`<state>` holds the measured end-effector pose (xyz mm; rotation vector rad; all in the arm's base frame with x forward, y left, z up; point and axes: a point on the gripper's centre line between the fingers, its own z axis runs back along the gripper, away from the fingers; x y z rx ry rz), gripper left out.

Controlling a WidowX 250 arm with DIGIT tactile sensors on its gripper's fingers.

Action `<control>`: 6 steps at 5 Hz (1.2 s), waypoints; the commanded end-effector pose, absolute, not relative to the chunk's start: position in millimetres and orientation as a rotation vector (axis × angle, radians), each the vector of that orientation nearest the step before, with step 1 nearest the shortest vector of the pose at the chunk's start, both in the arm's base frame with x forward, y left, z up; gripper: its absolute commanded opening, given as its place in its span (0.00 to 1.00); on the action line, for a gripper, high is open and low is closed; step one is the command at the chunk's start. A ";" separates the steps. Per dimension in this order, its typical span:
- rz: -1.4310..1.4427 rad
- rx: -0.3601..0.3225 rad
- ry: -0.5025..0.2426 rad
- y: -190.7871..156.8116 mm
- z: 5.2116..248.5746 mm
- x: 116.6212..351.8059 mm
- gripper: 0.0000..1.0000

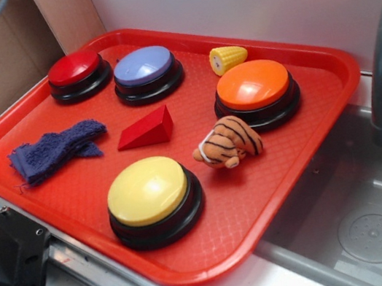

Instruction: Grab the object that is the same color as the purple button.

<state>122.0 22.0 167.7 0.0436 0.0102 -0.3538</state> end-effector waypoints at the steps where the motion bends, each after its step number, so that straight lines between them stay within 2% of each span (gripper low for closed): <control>1: -0.388 0.078 0.070 55.0 106.9 132.5 1.00; 2: -0.383 0.133 0.105 61.3 79.9 148.6 1.00; 4: -0.360 0.193 0.217 69.9 31.2 166.1 1.00; 6: -0.346 0.148 0.262 60.5 11.9 179.6 1.00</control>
